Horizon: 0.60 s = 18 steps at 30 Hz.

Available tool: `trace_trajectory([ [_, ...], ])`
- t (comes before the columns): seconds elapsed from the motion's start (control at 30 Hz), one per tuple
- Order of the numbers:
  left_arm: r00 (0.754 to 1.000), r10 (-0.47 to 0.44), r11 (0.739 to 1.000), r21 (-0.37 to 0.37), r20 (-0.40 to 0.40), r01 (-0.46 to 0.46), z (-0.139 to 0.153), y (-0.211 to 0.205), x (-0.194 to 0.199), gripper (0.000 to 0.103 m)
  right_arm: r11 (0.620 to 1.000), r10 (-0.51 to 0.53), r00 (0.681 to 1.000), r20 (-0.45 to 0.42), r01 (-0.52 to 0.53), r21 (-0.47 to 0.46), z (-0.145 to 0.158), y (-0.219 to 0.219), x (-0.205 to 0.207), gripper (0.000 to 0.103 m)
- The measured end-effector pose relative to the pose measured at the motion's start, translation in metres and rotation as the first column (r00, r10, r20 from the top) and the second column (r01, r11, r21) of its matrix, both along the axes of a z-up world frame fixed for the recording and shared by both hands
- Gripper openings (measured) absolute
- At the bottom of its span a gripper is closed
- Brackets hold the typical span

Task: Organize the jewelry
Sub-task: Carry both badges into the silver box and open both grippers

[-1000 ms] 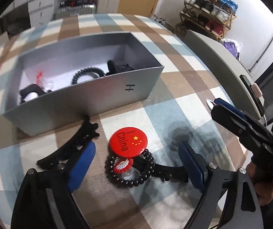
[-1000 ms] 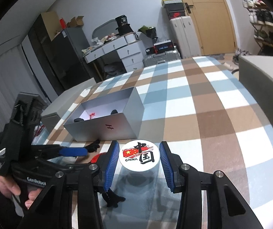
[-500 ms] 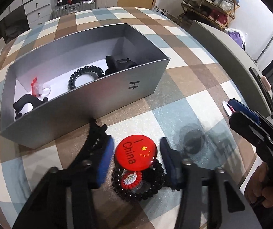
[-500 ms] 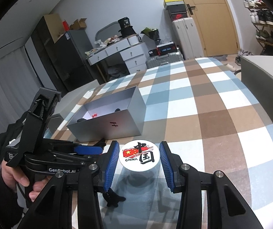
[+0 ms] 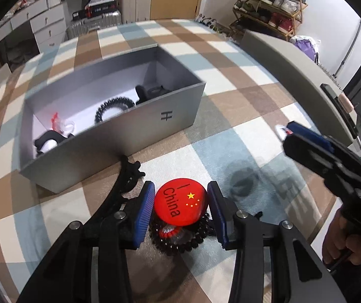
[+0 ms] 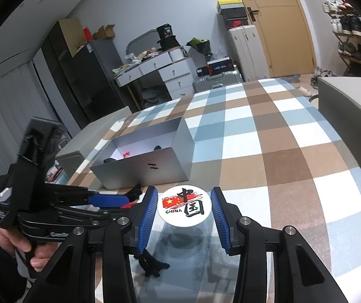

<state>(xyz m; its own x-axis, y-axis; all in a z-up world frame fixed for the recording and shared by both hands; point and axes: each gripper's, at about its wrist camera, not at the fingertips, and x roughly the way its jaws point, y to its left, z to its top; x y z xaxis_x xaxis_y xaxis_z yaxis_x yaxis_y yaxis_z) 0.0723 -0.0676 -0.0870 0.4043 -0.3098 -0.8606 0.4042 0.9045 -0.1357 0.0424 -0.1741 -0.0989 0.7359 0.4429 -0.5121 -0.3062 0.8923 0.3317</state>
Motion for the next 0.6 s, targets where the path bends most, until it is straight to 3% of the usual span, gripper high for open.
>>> trace_trajectory([
  [0.23, 0.993, 0.042, 0.998, -0.041, 0.114, -0.037, 0.040, 0.019, -0.013, 0.037, 0.998, 0.023, 0.999, 0.039, -0.021, -0.063, 0.015, 0.019, 0.002, 0.042],
  [0.43, 0.966, 0.112, 0.994, -0.047, 0.233, -0.104, 0.067, 0.042, -0.014, 0.037, 0.992, 0.044, 0.996, 0.076, -0.034, -0.125, 0.036, 0.049, 0.021, 0.042],
  [0.6, 0.941, 0.183, 0.983, -0.064, 0.286, -0.172, 0.072, 0.062, -0.003, 0.037, 0.987, 0.088, 0.991, 0.101, -0.073, -0.144, 0.049, 0.071, 0.041, 0.042],
])
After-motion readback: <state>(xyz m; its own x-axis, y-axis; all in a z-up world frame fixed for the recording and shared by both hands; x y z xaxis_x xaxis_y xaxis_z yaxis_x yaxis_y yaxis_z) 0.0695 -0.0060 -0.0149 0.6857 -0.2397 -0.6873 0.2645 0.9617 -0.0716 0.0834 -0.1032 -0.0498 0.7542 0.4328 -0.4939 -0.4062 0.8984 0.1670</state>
